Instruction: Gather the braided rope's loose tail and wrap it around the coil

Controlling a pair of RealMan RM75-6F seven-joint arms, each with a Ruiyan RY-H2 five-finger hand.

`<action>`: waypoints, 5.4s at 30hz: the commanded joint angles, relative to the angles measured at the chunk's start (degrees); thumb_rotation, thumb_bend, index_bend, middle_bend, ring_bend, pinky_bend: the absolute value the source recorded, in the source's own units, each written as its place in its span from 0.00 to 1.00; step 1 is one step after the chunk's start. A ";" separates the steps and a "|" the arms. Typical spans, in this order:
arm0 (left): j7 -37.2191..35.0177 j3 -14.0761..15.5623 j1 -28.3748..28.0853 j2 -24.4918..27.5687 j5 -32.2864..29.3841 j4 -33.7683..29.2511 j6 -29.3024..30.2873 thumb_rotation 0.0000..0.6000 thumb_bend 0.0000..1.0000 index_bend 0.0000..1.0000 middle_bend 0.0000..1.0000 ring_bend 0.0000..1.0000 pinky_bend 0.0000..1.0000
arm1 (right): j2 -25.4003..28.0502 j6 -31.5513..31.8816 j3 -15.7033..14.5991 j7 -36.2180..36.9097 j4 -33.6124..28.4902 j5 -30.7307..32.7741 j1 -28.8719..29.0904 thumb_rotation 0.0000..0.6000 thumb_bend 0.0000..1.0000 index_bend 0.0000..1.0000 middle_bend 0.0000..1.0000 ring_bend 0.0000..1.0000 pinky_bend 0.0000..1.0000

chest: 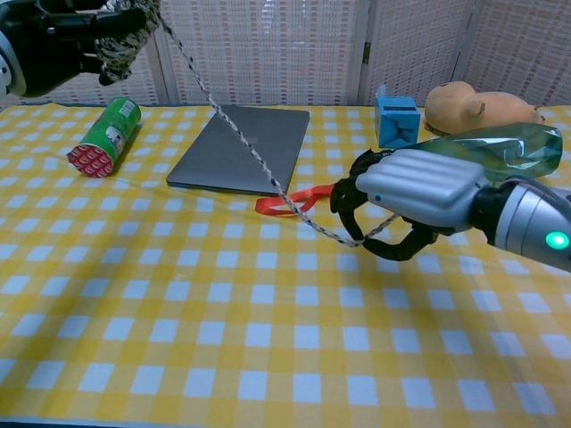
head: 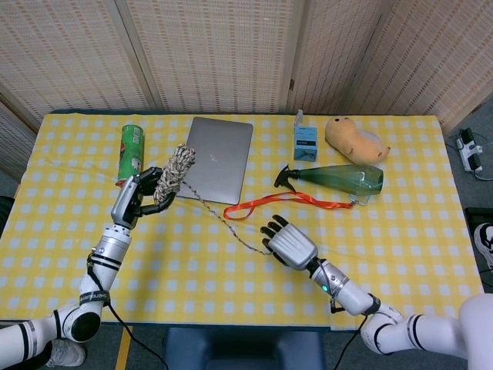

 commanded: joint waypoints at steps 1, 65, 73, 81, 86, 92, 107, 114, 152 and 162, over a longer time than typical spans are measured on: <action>7.94 -0.71 -0.32 -2.44 -4.31 2.39 2.93 1.00 0.76 0.82 0.76 0.72 0.80 | 0.62 0.83 -0.68 -0.38 -1.61 -1.79 -0.44 1.00 0.51 0.63 0.30 0.24 0.16; -3.21 17.22 0.37 -5.66 29.12 5.43 12.55 1.00 0.76 0.82 0.77 0.71 0.80 | 5.04 4.47 19.25 -5.57 -9.81 15.58 8.93 1.00 0.52 0.64 0.28 0.23 0.16; -11.58 14.54 0.54 -2.54 25.45 2.53 11.98 1.00 0.76 0.82 0.77 0.71 0.80 | 4.16 4.15 14.51 -0.01 -4.39 11.83 6.56 1.00 0.52 0.64 0.29 0.23 0.16; -16.97 10.37 0.86 0.24 18.06 0.11 9.10 1.00 0.77 0.82 0.77 0.71 0.80 | 1.56 3.32 9.63 0.80 -0.45 8.32 5.04 1.00 0.52 0.64 0.29 0.23 0.17; -17.43 8.33 1.18 0.72 14.71 -0.67 7.80 1.00 0.77 0.82 0.77 0.71 0.80 | -0.03 2.69 7.42 -0.05 0.99 6.45 4.54 1.00 0.52 0.64 0.29 0.23 0.17; -12.71 6.83 1.36 0.28 11.50 -0.67 7.01 1.00 0.77 0.82 0.77 0.71 0.80 | -2.00 1.75 5.76 -1.06 1.85 4.94 4.28 1.00 0.52 0.64 0.29 0.23 0.17; 22.43 6.48 1.56 -5.68 3.70 9.05 12.58 1.00 0.78 0.82 0.77 0.71 0.80 | 0.90 5.79 5.94 -9.74 -7.91 1.27 2.44 1.00 0.52 0.64 0.30 0.24 0.17; 38.78 7.89 1.50 -9.57 4.85 13.75 17.29 1.00 0.78 0.83 0.77 0.71 0.80 | 1.67 8.21 8.04 -24.32 -15.42 2.14 2.54 1.00 0.52 0.66 0.31 0.25 0.17; 38.20 6.62 3.82 -6.52 5.63 2.89 10.77 1.00 0.78 0.83 0.77 0.71 0.80 | 3.32 3.70 12.12 -32.02 -24.35 8.29 10.12 1.00 0.52 0.68 0.25 0.21 0.16; 42.60 7.88 3.07 -9.61 9.83 1.93 12.98 1.00 0.78 0.83 0.77 0.71 0.80 | -2.13 3.38 16.88 -35.22 -22.86 13.42 14.81 1.00 0.52 0.68 0.24 0.21 0.16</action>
